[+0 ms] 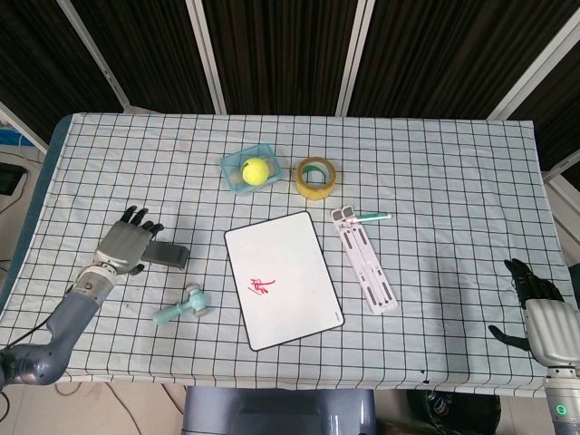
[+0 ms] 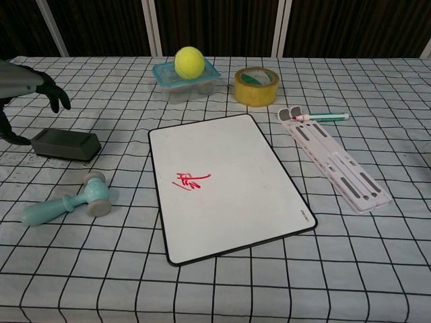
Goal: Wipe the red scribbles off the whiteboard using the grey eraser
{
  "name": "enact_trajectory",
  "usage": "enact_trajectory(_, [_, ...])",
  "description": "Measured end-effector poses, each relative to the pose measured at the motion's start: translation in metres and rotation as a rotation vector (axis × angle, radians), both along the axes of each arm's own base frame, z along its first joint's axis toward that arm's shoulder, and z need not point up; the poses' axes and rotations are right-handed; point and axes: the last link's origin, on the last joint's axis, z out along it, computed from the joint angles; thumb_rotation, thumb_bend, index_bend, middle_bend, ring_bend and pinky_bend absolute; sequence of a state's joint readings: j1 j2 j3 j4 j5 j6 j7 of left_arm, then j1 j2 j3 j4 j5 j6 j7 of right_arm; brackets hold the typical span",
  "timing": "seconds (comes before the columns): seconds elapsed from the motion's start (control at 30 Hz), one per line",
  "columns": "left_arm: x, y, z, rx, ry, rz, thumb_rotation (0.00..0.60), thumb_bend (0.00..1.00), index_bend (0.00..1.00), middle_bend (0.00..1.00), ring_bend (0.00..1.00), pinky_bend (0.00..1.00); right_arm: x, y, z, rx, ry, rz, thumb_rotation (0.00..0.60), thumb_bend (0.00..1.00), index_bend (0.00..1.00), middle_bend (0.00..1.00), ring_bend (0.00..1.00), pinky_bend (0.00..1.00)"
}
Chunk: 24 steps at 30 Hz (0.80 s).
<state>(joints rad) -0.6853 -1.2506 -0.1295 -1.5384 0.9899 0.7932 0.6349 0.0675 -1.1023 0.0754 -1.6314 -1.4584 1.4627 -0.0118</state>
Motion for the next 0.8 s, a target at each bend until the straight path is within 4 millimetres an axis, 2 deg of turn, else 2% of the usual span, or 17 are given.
enact_trajectory(0.33, [0.001,0.009,-0.022,-0.013,0.021,-0.046,0.6,0.19,0.27,0.3,0.0,0.02,0.0,0.0,0.0,0.0,0.002,-0.003,0.6,0.07,0.06,0.11,0.2,0.21])
enact_trajectory(0.8, [-0.004,0.011,-0.037,-0.023,0.039,-0.063,0.6,0.19,0.33,0.36,0.0,0.02,-0.001,-0.001,0.0,0.0,0.002,-0.006,0.6,0.07,0.06,0.11,0.2,0.21])
